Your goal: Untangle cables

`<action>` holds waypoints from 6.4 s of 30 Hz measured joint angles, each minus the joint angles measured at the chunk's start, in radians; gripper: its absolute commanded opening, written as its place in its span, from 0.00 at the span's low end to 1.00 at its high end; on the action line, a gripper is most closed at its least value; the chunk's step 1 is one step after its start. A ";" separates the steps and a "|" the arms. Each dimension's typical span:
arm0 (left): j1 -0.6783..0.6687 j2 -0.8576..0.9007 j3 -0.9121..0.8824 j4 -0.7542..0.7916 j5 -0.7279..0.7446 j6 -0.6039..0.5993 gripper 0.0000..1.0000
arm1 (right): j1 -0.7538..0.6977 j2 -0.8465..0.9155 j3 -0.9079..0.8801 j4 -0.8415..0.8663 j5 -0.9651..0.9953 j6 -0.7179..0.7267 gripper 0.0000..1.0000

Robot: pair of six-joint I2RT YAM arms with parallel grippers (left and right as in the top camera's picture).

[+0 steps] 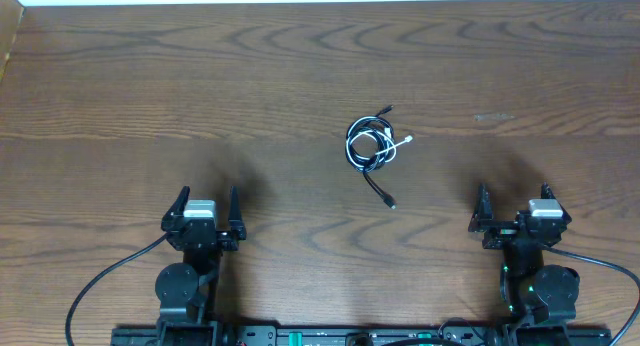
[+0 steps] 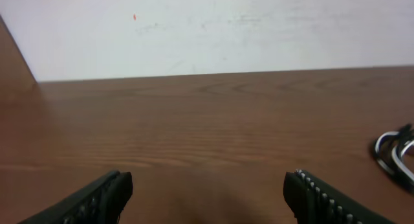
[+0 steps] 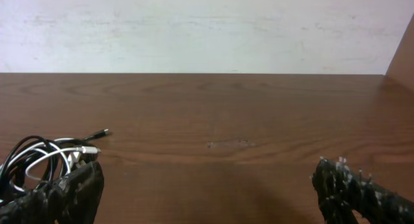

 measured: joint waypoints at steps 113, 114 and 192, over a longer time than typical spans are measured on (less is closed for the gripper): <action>-0.476 1.972 1.246 -0.274 0.208 -0.170 0.09 | 0.000 1.014 0.851 -0.627 -0.203 -0.001 0.99; -0.476 1.972 1.246 -0.274 0.208 -0.177 0.08 | 0.000 1.014 0.851 -0.627 -0.203 -0.001 0.99; -0.143 1.270 1.246 -0.761 0.297 -0.436 0.57 | 0.134 1.324 0.865 -0.477 -0.086 0.324 0.52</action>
